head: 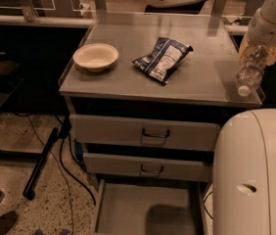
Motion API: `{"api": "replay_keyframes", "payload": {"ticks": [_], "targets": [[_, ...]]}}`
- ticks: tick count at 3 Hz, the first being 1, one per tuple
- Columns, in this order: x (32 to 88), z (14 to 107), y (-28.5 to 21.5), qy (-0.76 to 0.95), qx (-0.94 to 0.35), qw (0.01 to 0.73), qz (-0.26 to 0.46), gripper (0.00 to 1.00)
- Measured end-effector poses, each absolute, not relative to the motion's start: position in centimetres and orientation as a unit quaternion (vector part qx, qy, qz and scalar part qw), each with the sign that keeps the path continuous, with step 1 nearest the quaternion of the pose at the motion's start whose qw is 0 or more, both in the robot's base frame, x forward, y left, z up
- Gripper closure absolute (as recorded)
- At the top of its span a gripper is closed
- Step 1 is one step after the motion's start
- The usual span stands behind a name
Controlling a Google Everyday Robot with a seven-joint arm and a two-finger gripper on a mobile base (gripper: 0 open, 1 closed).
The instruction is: Place water bottle into bottom drawer
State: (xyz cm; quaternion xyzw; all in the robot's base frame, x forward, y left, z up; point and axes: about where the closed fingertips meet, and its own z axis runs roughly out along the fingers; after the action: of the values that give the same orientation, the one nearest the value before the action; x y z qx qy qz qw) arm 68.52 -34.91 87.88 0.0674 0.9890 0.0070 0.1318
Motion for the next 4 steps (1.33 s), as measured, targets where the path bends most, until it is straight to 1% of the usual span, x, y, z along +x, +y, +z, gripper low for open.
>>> {"api": "replay_keyframes", "payload": {"ticks": [1, 3, 4], "targets": [[66.7, 88.8, -34.0, 0.99, 0.048, 0.131, 0.035, 1.0], [60.5, 87.0, -32.0, 0.993, 0.013, 0.089, 0.075, 1.0], [60.5, 87.0, -32.0, 0.993, 0.013, 0.089, 0.075, 1.0]]}}
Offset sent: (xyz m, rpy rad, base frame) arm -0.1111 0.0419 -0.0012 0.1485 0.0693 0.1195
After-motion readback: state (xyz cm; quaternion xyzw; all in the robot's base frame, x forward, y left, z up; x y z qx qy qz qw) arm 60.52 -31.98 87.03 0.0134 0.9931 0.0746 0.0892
